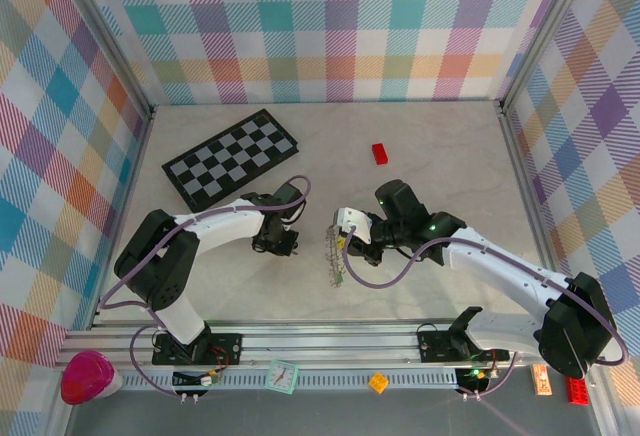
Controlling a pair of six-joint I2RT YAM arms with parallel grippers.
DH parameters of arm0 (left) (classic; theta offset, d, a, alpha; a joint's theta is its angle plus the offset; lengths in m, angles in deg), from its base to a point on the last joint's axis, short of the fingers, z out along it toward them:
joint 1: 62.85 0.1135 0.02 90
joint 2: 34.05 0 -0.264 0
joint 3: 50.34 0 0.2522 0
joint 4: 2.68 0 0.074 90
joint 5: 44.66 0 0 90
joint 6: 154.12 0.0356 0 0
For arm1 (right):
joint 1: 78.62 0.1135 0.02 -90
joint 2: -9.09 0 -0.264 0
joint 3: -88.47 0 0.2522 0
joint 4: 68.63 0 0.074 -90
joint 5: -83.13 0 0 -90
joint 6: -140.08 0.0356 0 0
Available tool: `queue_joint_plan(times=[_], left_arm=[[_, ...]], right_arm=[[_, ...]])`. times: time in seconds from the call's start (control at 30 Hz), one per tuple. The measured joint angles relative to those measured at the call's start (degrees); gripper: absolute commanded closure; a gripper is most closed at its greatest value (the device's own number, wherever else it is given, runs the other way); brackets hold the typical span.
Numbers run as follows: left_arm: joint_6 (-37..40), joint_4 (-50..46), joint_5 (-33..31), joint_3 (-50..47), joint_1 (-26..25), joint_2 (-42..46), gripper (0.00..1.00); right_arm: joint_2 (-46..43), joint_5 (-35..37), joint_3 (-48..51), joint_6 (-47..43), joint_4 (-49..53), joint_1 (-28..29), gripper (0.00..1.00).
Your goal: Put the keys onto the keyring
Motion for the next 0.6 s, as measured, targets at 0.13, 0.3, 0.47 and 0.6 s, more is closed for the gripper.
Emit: queue_joint_plan(times=[0.13, 0.3, 0.47, 0.6], left_arm=[[0.0, 0.0, -0.1, 0.0, 0.0, 1.3, 0.99], [0.0, 0.1, 0.2, 0.0, 0.0, 4.7, 0.99], [-1.0, 0.5, 1.5, -0.1, 0.0, 5.4, 0.99], [-3.0, 1.5, 2.3, -0.1, 0.0, 4.5, 0.98]], right_arm=[[0.0, 0.0, 0.0, 0.0, 0.0, 0.0, 1.00], [0.0, 0.0, 0.0, 0.0, 0.2, 0.0, 1.00], [0.0, 0.0, 0.0, 0.0, 0.3, 0.0, 1.00], [0.0, 0.0, 0.0, 0.0, 0.4, 0.0, 1.00]])
